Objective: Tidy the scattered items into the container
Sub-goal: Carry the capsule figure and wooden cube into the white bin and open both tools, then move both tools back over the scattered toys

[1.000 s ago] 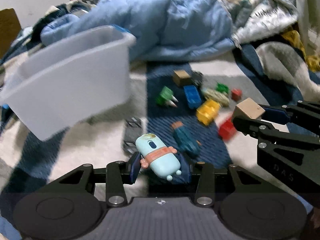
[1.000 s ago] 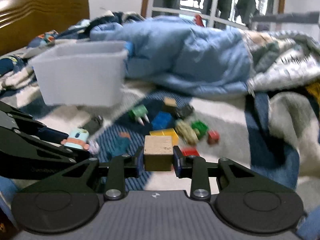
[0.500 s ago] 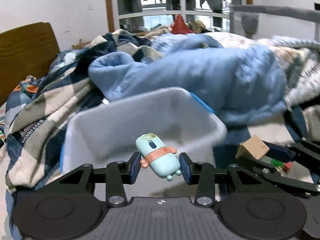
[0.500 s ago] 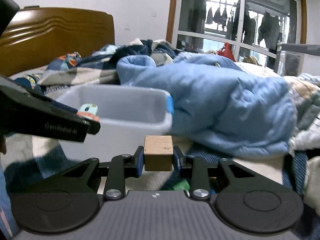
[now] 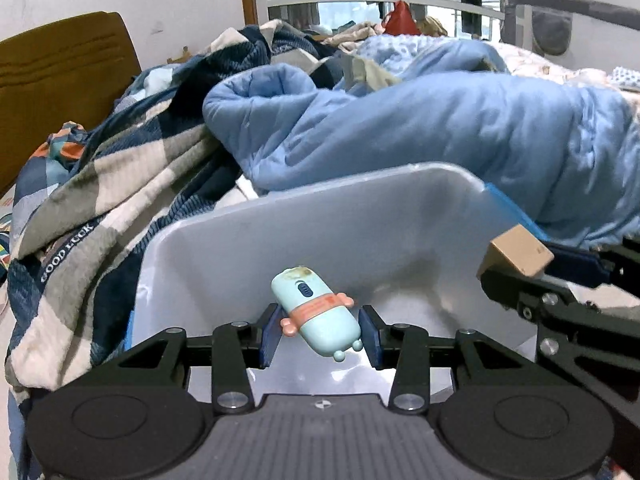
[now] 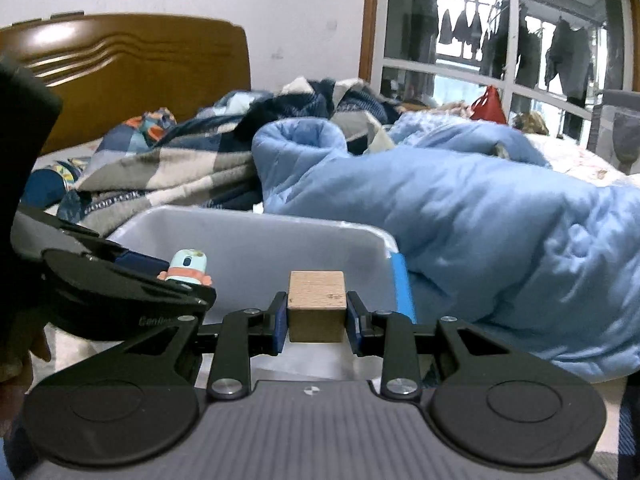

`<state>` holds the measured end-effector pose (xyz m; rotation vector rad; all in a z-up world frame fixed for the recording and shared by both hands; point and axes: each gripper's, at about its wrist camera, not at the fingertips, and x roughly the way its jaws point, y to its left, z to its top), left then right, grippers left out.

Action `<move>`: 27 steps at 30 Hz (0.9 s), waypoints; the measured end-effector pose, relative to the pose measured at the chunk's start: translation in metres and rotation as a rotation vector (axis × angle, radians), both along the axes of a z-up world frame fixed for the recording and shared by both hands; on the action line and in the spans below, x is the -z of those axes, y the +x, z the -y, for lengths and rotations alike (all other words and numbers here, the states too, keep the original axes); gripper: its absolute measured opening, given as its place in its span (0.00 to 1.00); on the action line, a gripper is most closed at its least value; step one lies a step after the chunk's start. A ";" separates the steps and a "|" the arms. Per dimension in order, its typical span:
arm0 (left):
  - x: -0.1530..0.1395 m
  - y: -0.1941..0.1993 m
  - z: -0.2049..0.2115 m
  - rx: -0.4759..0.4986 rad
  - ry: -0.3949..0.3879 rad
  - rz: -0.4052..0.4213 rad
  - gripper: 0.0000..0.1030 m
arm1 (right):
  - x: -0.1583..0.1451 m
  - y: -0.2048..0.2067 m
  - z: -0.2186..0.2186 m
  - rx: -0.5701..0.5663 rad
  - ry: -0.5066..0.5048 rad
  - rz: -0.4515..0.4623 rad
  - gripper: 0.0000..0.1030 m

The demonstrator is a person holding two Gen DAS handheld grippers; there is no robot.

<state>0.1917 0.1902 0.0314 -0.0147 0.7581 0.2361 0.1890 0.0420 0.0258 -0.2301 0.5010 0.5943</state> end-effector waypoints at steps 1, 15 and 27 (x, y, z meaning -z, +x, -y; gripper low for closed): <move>0.003 0.000 0.000 -0.001 -0.004 -0.005 0.44 | 0.002 0.001 -0.001 0.000 -0.007 -0.008 0.32; 0.001 -0.014 0.008 0.000 0.041 -0.013 0.60 | 0.002 -0.011 0.004 0.026 -0.015 0.004 0.49; -0.014 -0.090 0.077 0.146 0.094 0.066 0.77 | -0.006 -0.055 0.084 0.116 0.028 0.013 0.70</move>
